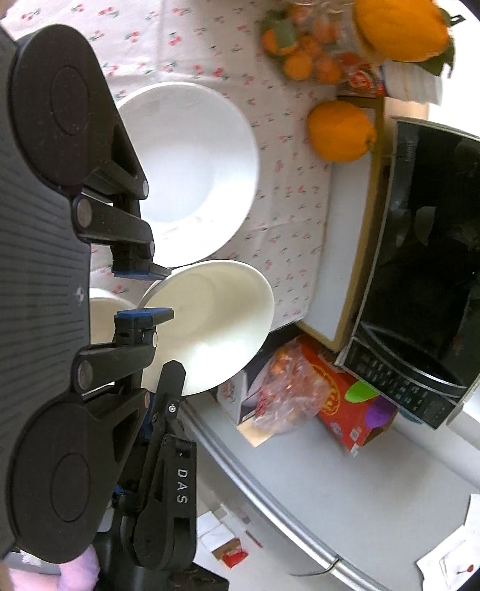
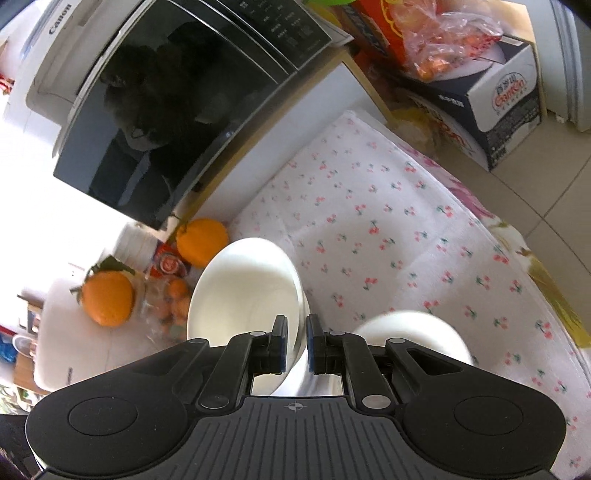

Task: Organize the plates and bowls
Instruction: 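Lift the white bowl and carry it beside the white plate stack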

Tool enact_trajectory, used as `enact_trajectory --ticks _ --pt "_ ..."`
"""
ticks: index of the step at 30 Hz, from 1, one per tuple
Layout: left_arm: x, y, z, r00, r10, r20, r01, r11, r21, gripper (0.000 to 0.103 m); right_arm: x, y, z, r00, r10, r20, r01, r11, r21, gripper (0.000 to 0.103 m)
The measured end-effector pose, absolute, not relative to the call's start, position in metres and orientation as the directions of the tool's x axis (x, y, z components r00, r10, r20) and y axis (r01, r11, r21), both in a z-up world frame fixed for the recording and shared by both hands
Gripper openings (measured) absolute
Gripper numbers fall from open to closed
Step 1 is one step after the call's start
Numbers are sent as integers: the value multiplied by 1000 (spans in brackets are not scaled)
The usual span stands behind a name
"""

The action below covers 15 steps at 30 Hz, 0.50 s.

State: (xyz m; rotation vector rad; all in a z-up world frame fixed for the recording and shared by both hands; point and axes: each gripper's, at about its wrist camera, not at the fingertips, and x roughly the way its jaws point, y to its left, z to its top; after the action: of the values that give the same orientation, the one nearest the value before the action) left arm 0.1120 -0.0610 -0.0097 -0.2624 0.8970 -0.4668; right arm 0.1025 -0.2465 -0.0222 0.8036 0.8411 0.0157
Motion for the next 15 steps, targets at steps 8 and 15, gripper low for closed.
enact_trajectory --ticks 8,15 --pt "93 -64 -26 469 -552 -689 285 833 -474 14 72 -245 -32 688 257 -679 297 753 586 11" --pt "85 -76 -29 451 -551 -702 304 834 -460 14 61 -253 -37 649 248 -719 330 760 560 12"
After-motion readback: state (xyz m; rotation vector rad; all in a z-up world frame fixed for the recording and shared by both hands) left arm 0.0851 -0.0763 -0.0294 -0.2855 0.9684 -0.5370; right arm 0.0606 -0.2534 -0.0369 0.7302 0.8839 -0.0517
